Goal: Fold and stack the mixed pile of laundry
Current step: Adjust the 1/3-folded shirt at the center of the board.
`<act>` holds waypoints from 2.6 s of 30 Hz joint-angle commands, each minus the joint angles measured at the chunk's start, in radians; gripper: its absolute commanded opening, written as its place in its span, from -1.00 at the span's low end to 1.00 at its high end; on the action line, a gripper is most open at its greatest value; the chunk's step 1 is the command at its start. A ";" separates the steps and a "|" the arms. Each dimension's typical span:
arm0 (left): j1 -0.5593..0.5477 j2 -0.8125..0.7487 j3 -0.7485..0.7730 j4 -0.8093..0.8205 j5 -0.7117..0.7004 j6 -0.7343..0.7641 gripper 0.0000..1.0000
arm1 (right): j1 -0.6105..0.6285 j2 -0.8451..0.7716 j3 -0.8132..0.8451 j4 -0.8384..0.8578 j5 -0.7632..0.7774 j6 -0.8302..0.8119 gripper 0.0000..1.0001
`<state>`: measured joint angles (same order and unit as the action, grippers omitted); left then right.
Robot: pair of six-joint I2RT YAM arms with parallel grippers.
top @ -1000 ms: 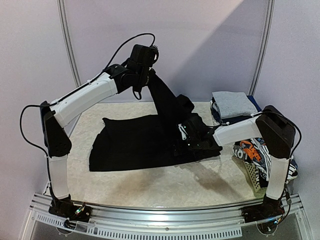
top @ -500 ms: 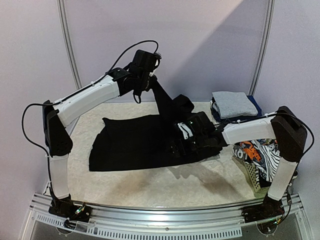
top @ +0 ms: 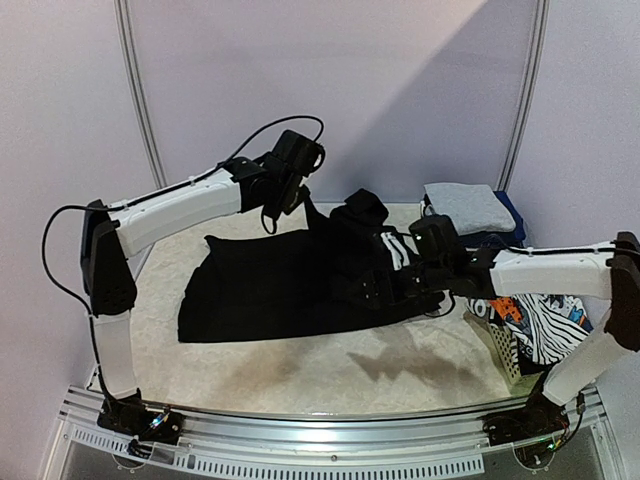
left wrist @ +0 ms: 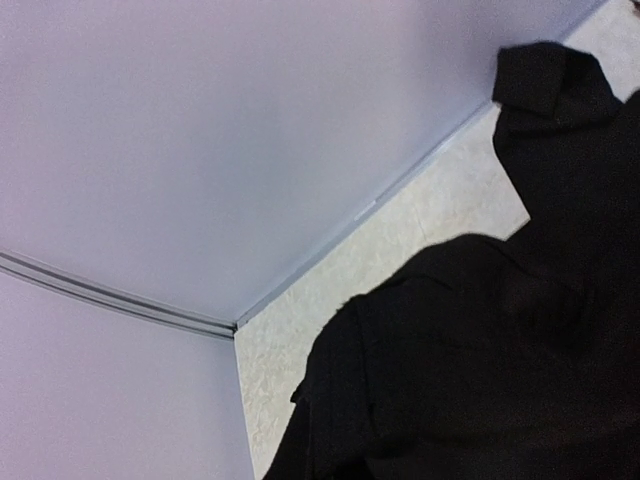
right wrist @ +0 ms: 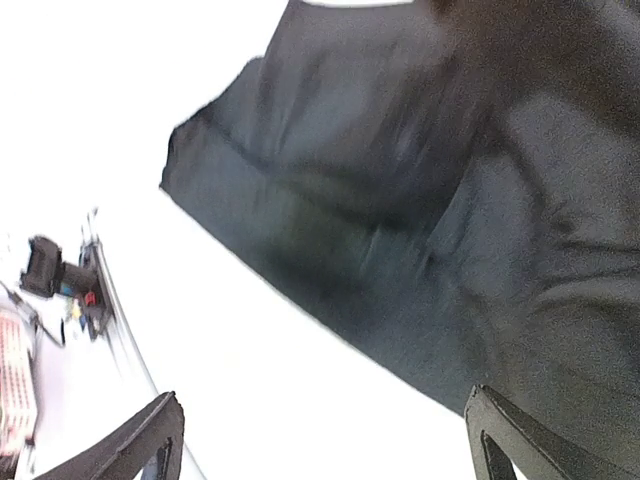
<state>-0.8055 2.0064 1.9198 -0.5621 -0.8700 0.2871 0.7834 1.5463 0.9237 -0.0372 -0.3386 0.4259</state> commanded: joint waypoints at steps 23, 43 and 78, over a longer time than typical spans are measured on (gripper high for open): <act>-0.099 -0.351 -0.810 -0.380 -0.009 -0.504 -0.51 | -0.021 -0.018 0.069 0.029 0.202 0.012 0.98; 0.072 -0.690 -1.263 0.215 0.735 -1.027 0.48 | -0.077 0.140 0.126 0.062 0.178 0.045 0.97; 0.142 -0.744 -1.128 -0.022 0.601 -0.854 -1.00 | -0.079 0.110 0.069 0.015 0.209 0.051 0.97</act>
<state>-0.6609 1.2987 0.7784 -0.3092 -0.1741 -0.6697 0.7063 1.6688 1.0096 -0.0219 -0.1314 0.4488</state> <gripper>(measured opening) 0.016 0.988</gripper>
